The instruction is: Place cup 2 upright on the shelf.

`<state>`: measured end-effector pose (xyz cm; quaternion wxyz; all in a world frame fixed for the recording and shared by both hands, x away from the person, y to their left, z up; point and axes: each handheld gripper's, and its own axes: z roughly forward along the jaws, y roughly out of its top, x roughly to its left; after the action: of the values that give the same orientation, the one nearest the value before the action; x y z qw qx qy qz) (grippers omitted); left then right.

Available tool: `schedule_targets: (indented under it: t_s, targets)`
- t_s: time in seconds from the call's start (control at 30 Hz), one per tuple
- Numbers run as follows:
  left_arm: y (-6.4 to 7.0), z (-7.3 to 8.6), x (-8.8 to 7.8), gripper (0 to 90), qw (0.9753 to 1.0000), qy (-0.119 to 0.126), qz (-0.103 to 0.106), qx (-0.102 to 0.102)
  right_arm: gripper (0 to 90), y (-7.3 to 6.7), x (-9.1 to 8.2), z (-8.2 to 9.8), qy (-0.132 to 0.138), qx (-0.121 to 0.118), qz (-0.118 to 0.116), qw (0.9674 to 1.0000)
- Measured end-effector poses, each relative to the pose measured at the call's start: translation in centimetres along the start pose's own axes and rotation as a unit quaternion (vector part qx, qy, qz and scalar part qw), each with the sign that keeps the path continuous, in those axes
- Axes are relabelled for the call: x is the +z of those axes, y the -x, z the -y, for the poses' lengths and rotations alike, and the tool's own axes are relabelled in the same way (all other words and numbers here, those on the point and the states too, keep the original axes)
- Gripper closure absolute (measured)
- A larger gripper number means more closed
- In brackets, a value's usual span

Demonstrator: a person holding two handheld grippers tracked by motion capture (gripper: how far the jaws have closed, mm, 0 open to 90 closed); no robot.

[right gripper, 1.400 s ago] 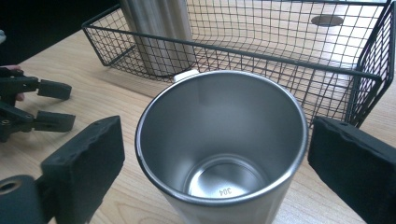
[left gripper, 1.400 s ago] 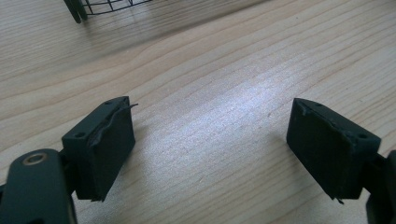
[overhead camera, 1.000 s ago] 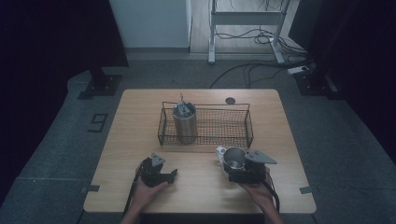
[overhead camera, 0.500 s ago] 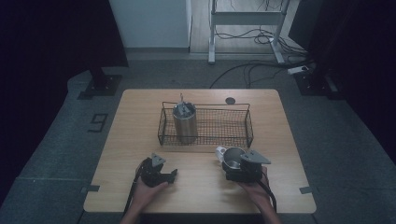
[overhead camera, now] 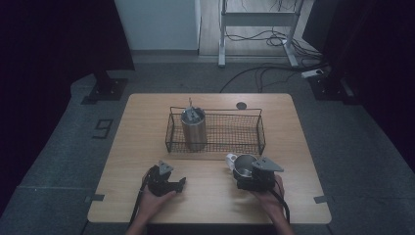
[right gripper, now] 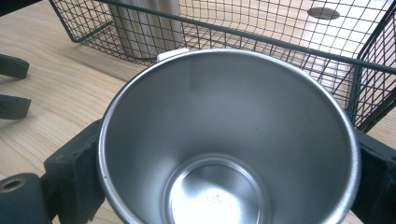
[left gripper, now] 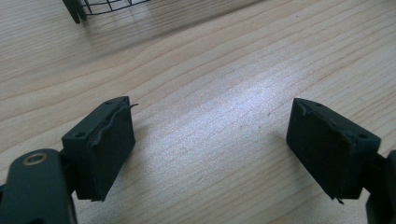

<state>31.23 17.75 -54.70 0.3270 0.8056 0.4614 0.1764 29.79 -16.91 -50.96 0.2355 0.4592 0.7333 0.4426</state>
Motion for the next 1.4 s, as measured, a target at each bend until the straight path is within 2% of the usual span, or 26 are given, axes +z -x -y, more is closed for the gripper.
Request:
schedule_targets:
  t_s: [0.33,0.47,0.57,1.23,1.4]
  targets:
    - [0.0,0.0,0.0,15.4,1.0,0.0,0.001,-0.001,6.1,0.0,-0.1,-0.1,-0.002,-0.001,0.002,1.0]
    - [0.0,0.0,0.0,15.5,1.0,0.001,0.001,-0.003,6.2,0.2,-0.1,-0.1,0.0,0.009,0.002,1.0]
    - [0.0,0.0,0.0,15.5,1.0,0.001,0.0,-0.002,6.3,0.5,-0.2,-0.2,0.0,0.02,-0.007,0.9998]
    - [0.0,0.0,0.0,15.5,1.0,0.0,-0.003,-0.003,6.4,0.5,-1.4,-0.9,0.01,0.018,-0.007,0.9998]
    - [0.0,0.0,0.0,15.4,0.9999,-0.001,-0.009,-0.004,6.5,0.4,-1.9,-1.4,0.016,0.017,-0.011,0.9997]
